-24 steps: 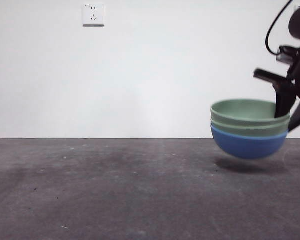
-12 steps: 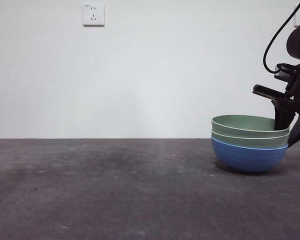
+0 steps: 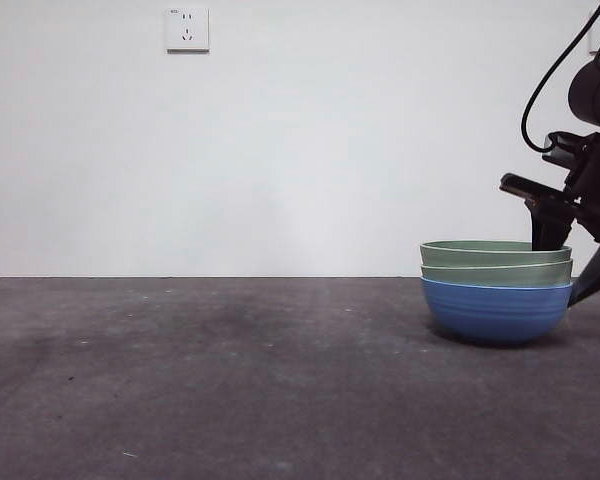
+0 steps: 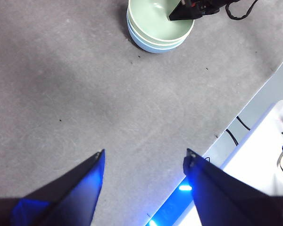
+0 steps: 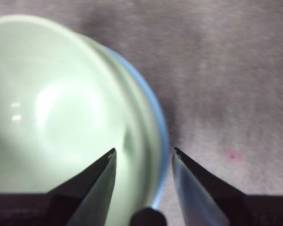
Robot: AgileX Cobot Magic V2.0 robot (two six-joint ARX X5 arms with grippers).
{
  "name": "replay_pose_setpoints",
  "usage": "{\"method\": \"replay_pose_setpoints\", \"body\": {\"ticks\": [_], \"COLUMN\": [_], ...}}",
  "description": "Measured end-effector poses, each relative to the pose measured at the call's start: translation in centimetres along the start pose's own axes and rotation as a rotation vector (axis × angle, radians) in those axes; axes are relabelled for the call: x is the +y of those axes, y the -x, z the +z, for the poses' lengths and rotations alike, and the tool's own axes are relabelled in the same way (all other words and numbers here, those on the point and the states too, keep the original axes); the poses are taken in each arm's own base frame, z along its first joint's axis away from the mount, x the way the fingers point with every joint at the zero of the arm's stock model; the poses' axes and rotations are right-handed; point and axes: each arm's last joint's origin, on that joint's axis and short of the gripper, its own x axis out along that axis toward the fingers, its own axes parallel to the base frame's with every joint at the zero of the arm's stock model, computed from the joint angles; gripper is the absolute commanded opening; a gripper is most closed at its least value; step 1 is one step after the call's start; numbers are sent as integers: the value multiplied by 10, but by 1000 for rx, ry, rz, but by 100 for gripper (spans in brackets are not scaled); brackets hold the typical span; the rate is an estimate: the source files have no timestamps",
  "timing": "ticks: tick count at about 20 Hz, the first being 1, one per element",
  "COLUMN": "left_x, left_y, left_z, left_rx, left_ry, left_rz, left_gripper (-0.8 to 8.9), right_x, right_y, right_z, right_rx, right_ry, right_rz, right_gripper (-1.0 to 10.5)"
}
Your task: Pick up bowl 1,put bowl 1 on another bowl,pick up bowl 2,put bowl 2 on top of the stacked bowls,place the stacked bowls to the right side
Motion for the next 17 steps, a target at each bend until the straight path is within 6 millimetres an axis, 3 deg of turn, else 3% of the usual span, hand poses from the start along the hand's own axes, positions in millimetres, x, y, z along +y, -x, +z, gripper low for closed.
{"method": "replay_pose_setpoints", "body": {"ticks": [9, 17], "left_x": [0, 0], "left_y": [0, 0], "left_z": [0, 0], "left_rx": [0, -1], "left_ry": [0, 0], "left_rz": [0, 0], "left_gripper": [283, 283], "right_x": [16, 34], "right_y": [59, 144], "right_z": [-3, -40], "right_rx": [-108, -173], "right_ry": [37, 92], "right_rz": [33, 46], "right_gripper": [199, 198]}}
